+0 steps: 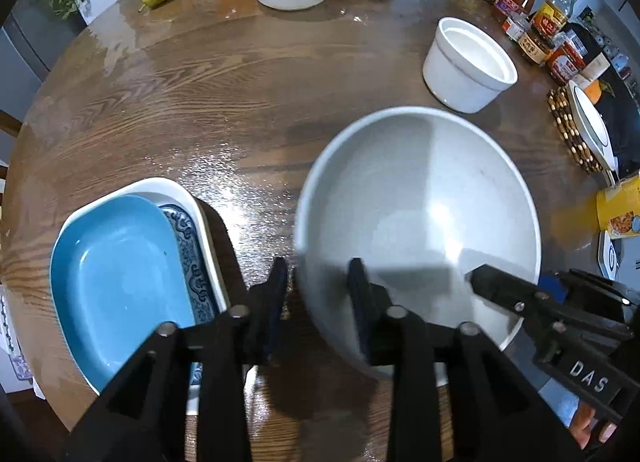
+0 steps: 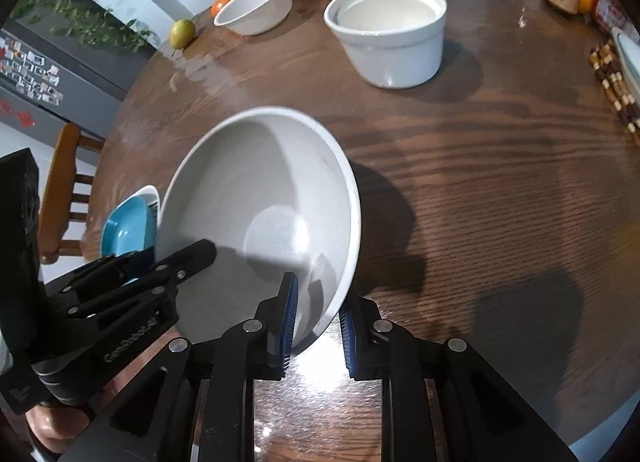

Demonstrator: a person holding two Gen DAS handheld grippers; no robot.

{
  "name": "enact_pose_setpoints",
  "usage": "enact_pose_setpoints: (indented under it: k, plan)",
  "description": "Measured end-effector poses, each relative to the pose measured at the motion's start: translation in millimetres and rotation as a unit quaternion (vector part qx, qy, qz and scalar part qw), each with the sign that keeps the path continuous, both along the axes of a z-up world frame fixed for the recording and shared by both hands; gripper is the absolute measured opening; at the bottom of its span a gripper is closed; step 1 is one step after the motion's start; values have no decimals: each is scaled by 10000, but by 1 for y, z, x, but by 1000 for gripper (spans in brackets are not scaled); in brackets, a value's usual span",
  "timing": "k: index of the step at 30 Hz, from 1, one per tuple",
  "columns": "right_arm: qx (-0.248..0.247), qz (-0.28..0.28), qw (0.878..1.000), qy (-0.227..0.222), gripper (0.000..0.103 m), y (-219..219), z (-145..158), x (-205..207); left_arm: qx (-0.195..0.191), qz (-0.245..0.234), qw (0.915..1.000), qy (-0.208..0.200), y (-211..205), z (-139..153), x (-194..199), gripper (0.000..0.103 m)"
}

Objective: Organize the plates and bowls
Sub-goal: 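Lower the large white bowl beside the plate stack and open both tools, then move both tools toward the small white bowl by the bread bag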

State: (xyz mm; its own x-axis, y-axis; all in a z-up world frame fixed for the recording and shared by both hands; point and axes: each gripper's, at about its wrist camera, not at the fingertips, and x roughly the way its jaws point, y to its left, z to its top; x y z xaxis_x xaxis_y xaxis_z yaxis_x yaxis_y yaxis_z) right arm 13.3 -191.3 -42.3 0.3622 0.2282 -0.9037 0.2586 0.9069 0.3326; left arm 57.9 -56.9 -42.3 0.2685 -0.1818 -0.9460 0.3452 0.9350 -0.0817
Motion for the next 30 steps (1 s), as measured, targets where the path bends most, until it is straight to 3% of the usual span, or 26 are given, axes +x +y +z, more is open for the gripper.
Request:
enact_pose_setpoints:
  k: [3, 8, 12, 20, 23, 30]
  plan:
    - [-111, -80, 9999, -92, 40, -4, 5, -3, -13, 95, 9999, -101, 7, 6, -1, 54]
    - [-314, -108, 9989, -341, 41, -7, 15, -7, -6, 278, 9993, -260, 19, 16, -3, 64]
    - [-652, -51, 9959, -632, 47, -6, 29, -11, 34, 402, 9981, -468, 26, 28, -7, 80]
    - [-1176, -51, 9861, -1169, 61, -6, 59, -15, 4, 561, 9951, -808, 32, 54, -9, 90]
    - [-1311, -84, 9826, -1310, 63, -8, 68, -16, 20, 658, 9936, -923, 32, 62, -9, 102]
    - [-1317, -86, 9798, -1504, 64, -15, 81, -15, 3, 712, 9910, -1135, 27, 77, -3, 102]
